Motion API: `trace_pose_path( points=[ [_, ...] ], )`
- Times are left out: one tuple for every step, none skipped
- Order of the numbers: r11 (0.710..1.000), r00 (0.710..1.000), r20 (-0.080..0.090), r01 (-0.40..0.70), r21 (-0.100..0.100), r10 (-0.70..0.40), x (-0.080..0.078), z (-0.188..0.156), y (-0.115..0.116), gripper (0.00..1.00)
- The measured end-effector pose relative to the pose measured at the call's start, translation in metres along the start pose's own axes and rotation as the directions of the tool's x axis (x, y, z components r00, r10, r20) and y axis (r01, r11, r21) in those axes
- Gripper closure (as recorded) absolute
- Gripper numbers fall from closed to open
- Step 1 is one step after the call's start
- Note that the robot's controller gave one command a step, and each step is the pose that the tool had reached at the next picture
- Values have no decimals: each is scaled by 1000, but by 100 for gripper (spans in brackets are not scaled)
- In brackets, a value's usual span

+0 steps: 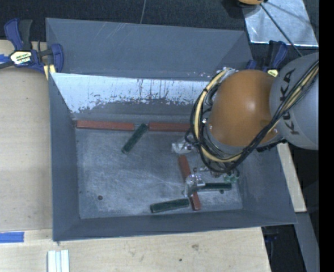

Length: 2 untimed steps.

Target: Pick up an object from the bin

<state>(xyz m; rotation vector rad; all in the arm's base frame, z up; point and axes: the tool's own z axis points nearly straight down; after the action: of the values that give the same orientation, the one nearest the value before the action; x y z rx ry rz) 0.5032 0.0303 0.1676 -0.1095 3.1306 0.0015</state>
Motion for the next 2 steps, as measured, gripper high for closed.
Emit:
trace_pose_path(
  points=[
    [999,999,-8,41,1,-41,2,43,-15,0],
    [994,994,-7,109,0,-109,4,72,-34,0]
  ],
)
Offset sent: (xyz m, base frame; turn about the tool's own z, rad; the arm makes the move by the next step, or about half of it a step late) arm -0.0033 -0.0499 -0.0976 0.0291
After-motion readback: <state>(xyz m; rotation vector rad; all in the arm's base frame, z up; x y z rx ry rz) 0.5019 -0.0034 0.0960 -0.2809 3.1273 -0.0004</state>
